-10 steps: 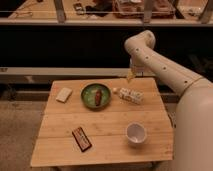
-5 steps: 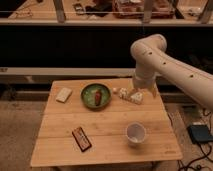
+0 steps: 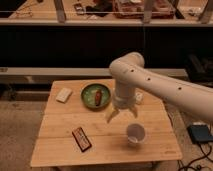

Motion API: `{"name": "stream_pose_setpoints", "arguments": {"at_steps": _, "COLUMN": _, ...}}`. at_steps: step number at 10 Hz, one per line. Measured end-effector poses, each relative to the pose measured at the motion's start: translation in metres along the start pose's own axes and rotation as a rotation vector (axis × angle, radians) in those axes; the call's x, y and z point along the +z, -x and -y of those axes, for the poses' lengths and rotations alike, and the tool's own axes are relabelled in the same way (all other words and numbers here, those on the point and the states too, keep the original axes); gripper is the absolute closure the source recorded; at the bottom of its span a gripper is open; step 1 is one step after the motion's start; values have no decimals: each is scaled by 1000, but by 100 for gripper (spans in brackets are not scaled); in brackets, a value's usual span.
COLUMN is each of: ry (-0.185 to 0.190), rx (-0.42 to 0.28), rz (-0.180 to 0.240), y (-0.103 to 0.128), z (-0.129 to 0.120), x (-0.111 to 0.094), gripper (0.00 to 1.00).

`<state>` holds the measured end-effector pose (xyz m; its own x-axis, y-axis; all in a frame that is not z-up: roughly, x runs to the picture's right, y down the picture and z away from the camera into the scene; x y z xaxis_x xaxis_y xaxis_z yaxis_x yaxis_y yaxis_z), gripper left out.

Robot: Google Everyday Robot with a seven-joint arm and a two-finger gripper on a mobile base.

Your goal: Move the arm in a circular motion

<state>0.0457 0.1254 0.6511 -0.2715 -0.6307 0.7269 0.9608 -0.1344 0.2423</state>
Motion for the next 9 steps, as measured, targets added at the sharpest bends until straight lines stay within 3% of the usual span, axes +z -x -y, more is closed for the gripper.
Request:
{"name": "stream_pose_setpoints", "arguments": {"at_steps": 2, "ry": -118, "rx": -194, "rz": -47, "y": -50, "z": 74, "x": 17, "gripper": 25}}
{"name": "stream_pose_setpoints", "arguments": {"at_steps": 4, "ry": -173, "rx": -341, "rz": -113, "y": -114, "z": 114, "x": 31, "gripper": 25}}
{"name": "stream_pose_setpoints", "arguments": {"at_steps": 5, "ry": -148, "rx": -400, "rz": -162, "y": -158, "z": 110, "x": 39, "gripper": 25}}
{"name": "stream_pose_setpoints", "arguments": {"at_steps": 7, "ry": -56, "rx": -430, "rz": -228, "y": -212, "z": 76, "x": 38, "gripper": 25}}
{"name": "stream_pose_setpoints", "arguments": {"at_steps": 8, "ry": 33, "rx": -406, "rz": -276, "y": -247, "z": 34, "x": 29, "gripper": 25}}
{"name": "stream_pose_setpoints", "arguments": {"at_steps": 9, "ry": 115, "rx": -356, "rz": -311, "y": -267, "z": -13, "x": 15, "gripper": 25}}
